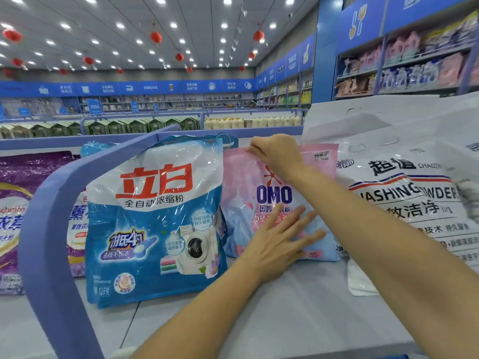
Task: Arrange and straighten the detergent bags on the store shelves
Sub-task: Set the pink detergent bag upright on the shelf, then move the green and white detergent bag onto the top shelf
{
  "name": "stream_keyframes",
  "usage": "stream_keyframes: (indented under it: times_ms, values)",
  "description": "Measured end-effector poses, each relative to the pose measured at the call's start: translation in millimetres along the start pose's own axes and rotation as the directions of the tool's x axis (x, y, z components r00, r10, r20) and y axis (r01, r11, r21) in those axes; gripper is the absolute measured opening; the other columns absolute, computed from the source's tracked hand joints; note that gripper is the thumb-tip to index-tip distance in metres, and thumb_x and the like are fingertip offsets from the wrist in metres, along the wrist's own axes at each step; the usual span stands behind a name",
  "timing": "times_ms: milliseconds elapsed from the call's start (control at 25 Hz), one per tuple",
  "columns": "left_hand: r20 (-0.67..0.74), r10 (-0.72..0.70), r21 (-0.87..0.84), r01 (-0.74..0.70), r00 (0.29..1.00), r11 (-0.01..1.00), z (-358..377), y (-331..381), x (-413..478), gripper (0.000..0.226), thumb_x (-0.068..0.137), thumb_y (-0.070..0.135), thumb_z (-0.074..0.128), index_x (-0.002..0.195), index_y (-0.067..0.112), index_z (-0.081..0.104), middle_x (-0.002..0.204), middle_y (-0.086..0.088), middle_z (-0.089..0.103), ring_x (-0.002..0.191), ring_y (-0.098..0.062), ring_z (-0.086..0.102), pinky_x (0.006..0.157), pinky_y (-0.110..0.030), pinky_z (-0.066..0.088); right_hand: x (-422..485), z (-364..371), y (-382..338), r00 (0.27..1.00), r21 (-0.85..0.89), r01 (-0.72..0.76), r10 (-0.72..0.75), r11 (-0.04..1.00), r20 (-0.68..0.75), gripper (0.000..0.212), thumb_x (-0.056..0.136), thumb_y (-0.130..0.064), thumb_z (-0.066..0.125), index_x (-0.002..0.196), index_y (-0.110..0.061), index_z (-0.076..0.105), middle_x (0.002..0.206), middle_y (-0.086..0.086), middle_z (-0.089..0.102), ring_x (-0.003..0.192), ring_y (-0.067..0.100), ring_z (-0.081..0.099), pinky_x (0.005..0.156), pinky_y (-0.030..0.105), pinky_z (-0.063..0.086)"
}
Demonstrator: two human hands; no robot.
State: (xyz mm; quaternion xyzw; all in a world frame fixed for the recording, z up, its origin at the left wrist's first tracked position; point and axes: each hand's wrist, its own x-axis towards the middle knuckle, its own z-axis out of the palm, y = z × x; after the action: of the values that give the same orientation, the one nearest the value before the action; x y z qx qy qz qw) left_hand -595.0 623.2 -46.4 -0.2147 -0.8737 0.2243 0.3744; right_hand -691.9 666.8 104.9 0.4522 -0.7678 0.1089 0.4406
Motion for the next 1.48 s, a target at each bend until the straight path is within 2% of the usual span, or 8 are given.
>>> stream_keyframes:
  times_ms: [80,160,240,480,760,1040,1240,1480]
  values:
    - [0.017,-0.035,-0.042,0.036,0.999,0.998,3,-2,2,0.052,0.088,0.045,0.038,0.137,0.03,0.03,0.145,-0.006,0.042,0.134,-0.026,0.037,0.108,-0.055,0.029,-4,-4,-3,0.999,-0.044,-0.011,0.009,0.999,-0.033,0.03,0.087,-0.032,0.056,0.07,-0.009,0.063,0.062,0.008,0.065,0.055,0.029,0.06,0.053,0.025,0.031]
    - [0.056,-0.098,-0.107,0.104,0.994,0.989,2,-3,4,0.05,0.087,0.044,0.035,0.135,0.03,0.041,0.14,-0.007,0.049,0.129,-0.027,0.045,0.101,-0.056,0.039,-7,-10,-8,0.996,-0.022,-0.081,0.082,0.996,0.041,0.027,0.095,-0.031,0.047,0.094,-0.009,0.063,0.091,0.008,0.068,0.087,0.028,0.06,0.073,0.034,0.038]
    - [0.092,-0.119,-0.092,0.128,0.989,0.988,-1,-1,5,0.051,0.087,0.045,0.033,0.133,0.031,0.049,0.139,-0.007,0.05,0.128,-0.026,0.047,0.101,-0.056,0.039,-14,-21,-9,0.988,0.057,-0.148,0.151,0.987,-0.042,0.025,0.096,-0.028,0.044,0.109,-0.011,0.058,0.107,0.006,0.065,0.104,0.026,0.054,0.089,0.035,0.035]
    - [0.08,-0.258,-0.096,0.265,0.963,0.959,-25,1,0,0.059,0.081,0.051,0.049,0.134,0.023,0.05,0.142,-0.015,0.044,0.13,-0.032,0.043,0.104,-0.055,0.031,-73,-67,-25,0.947,0.194,-0.218,0.255,0.957,-0.195,0.027,0.085,-0.016,0.047,0.107,-0.007,0.06,0.102,0.007,0.066,0.096,0.029,0.056,0.084,0.038,0.036]
    - [0.257,-0.446,-0.197,0.499,0.857,0.844,-93,-1,-57,0.06,0.096,0.044,0.038,0.148,0.024,0.016,0.158,-0.009,0.006,0.145,-0.026,0.005,0.115,-0.045,-0.001,-141,-105,-62,0.942,0.318,-0.29,0.328,0.903,-0.073,0.025,0.084,-0.021,0.048,0.101,-0.009,0.063,0.101,0.007,0.066,0.095,0.029,0.057,0.086,0.041,0.04]
    - [0.09,-0.554,-0.282,0.555,0.828,0.783,-156,37,-132,0.047,0.087,0.033,0.04,0.122,0.006,0.055,0.132,-0.018,0.05,0.117,-0.035,0.049,0.099,-0.048,0.039,-233,-139,-108,0.91,0.527,-0.345,0.414,0.776,-0.014,0.02,0.087,-0.015,0.051,0.101,-0.007,0.063,0.094,-0.005,0.057,0.09,0.009,0.051,0.083,0.027,0.04]
    - [0.047,-0.53,-0.279,0.521,0.846,0.807,-145,111,-205,0.027,0.085,0.015,0.047,0.108,0.004,0.055,0.109,-0.018,0.061,0.101,-0.027,0.049,0.085,-0.039,0.045,-336,-114,-143,0.877,0.57,-0.456,0.455,0.683,0.157,0.019,0.087,-0.021,0.049,0.096,-0.012,0.063,0.089,-0.007,0.058,0.085,0.012,0.055,0.076,0.029,0.046]
    - [0.311,-0.544,-0.16,0.608,0.779,0.778,-86,161,-258,0.043,0.074,0.011,0.063,0.115,0.003,0.055,0.116,-0.019,0.057,0.106,-0.031,0.046,0.088,-0.045,0.049,-421,-39,-170,0.748,0.269,-0.607,0.424,0.747,0.511,0.029,0.084,-0.02,0.059,0.111,-0.009,0.062,0.114,0.01,0.063,0.109,0.031,0.057,0.094,0.036,0.04]
